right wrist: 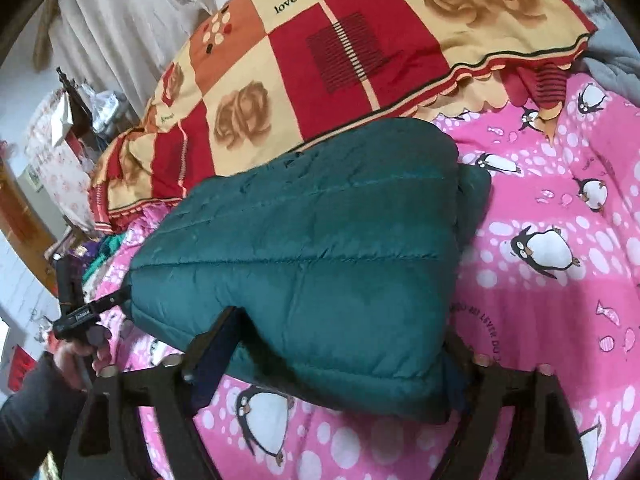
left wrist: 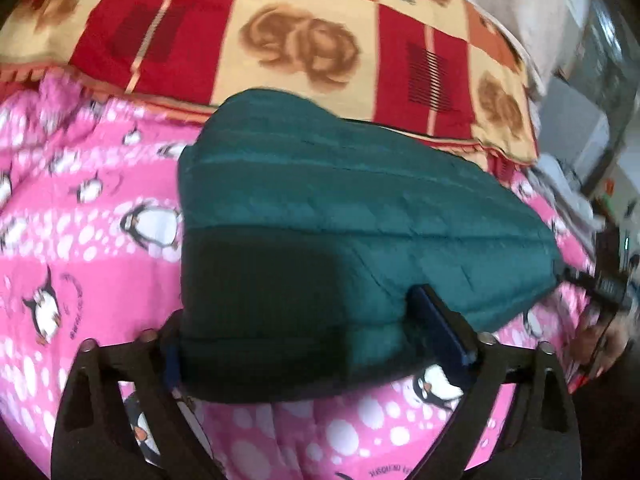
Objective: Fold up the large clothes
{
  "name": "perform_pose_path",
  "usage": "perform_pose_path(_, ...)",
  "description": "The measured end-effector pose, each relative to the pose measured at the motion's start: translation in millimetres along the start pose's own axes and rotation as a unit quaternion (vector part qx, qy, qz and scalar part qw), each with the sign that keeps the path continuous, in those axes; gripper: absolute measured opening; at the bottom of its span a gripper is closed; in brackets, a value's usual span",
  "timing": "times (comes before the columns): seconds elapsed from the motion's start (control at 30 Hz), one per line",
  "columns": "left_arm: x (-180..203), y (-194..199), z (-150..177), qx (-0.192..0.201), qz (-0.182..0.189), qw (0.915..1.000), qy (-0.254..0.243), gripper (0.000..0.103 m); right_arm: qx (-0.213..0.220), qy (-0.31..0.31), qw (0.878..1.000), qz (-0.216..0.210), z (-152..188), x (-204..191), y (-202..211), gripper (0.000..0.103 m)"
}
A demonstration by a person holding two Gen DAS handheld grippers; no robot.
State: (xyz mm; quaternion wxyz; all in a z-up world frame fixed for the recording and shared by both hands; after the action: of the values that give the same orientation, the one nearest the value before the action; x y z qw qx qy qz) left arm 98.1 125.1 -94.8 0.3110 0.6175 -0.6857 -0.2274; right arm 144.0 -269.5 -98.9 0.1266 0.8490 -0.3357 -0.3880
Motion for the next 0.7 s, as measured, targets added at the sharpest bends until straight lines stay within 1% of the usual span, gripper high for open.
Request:
perform_pose_path(0.03,3,4,1,0.0,-0.001,1.0,-0.009,0.085,0.003,-0.003,1.0,-0.013,-3,0,5,0.065)
perform_pose_path(0.1,2,10,3,-0.004,0.007,1.0,-0.005,0.079,0.008,-0.012,0.999,-0.032,-4,2,15,0.055)
perform_pose_path(0.17,0,16,6,-0.006,0.015,0.9999,-0.001,0.078,0.011,-0.017,0.999,-0.047,-5,0,22,0.052)
perform_pose_path(0.33,7,38,21,-0.008,0.019,0.9997,-0.012,0.078,-0.004,-0.012,0.997,-0.072,4,-14,31,0.052)
perform_pose_path(0.53,9,60,33,-0.001,0.024,0.9997,-0.003,0.078,-0.008,-0.01,0.995,-0.095,16,-31,54,0.051)
perform_pose_path(0.63,7,61,37,-0.005,0.015,0.9999,0.002,0.078,-0.014,-0.007,0.996,-0.093,24,-36,59,0.051)
perform_pose_path(0.7,9,60,39,-0.005,0.007,1.0,0.0,0.078,-0.019,-0.007,0.997,-0.077,29,-36,58,0.051)
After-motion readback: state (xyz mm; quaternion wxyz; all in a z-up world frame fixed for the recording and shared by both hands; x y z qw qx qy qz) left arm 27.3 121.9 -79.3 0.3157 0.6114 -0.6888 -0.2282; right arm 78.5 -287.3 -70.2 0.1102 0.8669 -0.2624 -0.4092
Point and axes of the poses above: each gripper's, at about its wrist camera, not at the fingertips, and y roughly against the way its jaws point, x to its right, z to its underside, the point moved 5 cm from there along -y, roughly the way its jaws point, and after that the axes turned 9 degrees about -z, right-handed, at the moved point
